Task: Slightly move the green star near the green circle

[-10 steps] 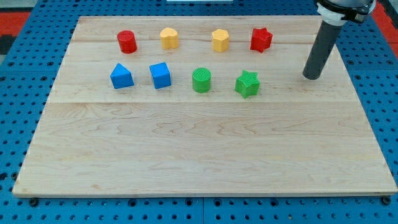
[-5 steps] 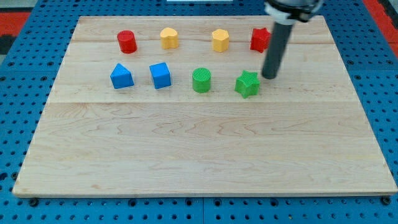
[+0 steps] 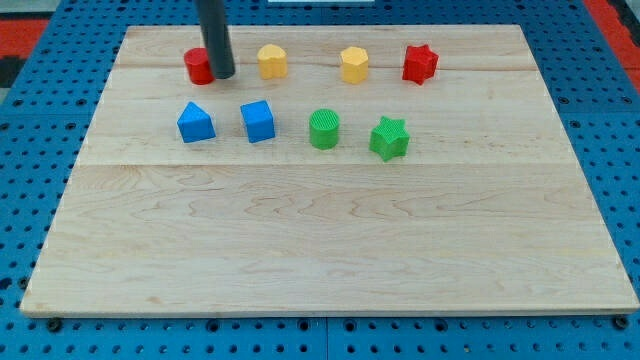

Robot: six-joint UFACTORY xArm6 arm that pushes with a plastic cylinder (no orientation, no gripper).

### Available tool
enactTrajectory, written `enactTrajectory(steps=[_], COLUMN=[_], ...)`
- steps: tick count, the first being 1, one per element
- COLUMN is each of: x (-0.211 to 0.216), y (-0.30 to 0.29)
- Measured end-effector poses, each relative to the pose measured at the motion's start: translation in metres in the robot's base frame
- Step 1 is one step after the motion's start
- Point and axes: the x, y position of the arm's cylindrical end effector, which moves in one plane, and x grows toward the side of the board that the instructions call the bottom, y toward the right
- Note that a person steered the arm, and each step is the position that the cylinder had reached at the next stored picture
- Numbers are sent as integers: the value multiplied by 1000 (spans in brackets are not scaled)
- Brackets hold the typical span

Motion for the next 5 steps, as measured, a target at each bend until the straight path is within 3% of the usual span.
enactTrajectory(steps=[2,3,5], x=[-51,-65,-81], y=[6,53,283])
